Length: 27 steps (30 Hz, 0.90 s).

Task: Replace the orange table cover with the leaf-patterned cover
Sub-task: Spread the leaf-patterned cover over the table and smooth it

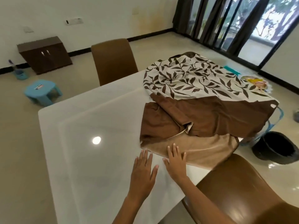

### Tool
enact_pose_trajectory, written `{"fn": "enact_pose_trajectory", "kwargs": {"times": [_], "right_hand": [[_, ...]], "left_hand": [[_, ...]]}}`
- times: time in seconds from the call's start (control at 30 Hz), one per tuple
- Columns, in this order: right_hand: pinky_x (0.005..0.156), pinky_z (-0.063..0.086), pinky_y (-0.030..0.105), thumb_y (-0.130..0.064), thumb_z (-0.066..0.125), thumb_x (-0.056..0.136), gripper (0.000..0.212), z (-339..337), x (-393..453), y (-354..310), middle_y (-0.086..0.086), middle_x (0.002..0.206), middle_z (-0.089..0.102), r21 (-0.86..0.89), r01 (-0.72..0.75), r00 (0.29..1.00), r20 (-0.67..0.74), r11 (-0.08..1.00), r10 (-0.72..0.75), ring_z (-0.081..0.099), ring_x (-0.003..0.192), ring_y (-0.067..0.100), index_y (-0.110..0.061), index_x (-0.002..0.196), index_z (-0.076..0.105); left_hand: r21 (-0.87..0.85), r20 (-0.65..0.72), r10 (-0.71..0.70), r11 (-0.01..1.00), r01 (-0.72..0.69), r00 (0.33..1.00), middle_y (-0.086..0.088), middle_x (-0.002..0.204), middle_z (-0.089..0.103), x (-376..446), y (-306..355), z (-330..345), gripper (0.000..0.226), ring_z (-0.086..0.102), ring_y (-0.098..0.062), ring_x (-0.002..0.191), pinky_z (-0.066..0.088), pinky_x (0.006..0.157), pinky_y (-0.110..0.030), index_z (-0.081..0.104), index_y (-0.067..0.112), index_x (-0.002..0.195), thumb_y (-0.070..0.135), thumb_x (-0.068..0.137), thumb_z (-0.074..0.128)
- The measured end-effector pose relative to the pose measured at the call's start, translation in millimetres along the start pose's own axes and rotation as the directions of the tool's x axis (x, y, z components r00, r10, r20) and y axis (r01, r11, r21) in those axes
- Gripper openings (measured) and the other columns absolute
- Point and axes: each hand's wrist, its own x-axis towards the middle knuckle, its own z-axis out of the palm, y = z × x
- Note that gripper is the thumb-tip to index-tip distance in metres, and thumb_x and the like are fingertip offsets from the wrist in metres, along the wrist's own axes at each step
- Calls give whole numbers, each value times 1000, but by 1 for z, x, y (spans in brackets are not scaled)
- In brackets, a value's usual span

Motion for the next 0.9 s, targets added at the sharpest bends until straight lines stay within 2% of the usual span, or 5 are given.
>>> {"fn": "enact_pose_trajectory", "kwargs": {"times": [0.2, 0.33, 0.57, 0.73, 0.9], "right_hand": [[100, 35, 53, -41, 36, 87, 52, 8, -28, -29, 12, 136, 52, 48, 21, 999, 40, 999, -23, 50, 125, 28, -15, 127, 57], [107, 18, 48, -39, 39, 87, 54, 14, -45, -50, 4, 143, 46, 130, 111, 991, 53, 985, -119, 40, 133, 20, -19, 137, 42], [115, 17, 42, -19, 35, 97, 40, -4, -20, -15, -3, 138, 48, 330, 64, 971, -239, 942, 18, 39, 130, 9, -19, 136, 40], [107, 29, 53, -41, 20, 100, 52, -21, 53, 37, 5, 136, 52, 208, -17, 944, -319, 978, 85, 36, 131, 15, -11, 129, 52], [110, 19, 54, -59, 0, 92, 79, -30, 131, 76, 8, 152, 30, 25, -127, 978, -161, 992, 130, 25, 141, 23, -10, 143, 36]], "left_hand": [[-93, -52, 36, 995, -41, 998, -13, 154, 27, 42, -32, 21, 65, 21, -23, 142, 3, 117, -29, 33, 8, 146, 51, 99, 19], [-97, -37, -45, 994, 41, 998, -15, 155, 23, 74, -35, 31, 65, 21, -29, 143, 18, 114, -44, 29, 8, 148, 49, 98, 23], [-48, 122, 20, 999, -14, 992, -15, 158, 12, 114, -31, 72, 94, 10, -28, 145, 5, 116, -42, 20, 9, 151, 77, 86, 19], [-40, 168, 46, 998, -40, 985, -16, 157, 15, 123, -29, 84, 107, 14, -29, 145, 6, 116, -44, 24, 9, 150, 86, 77, 24], [30, 121, 54, 998, -58, 991, -14, 158, 13, 124, -49, 81, 99, 15, -28, 145, 11, 115, -45, 24, 13, 150, 82, 80, 27]]}}
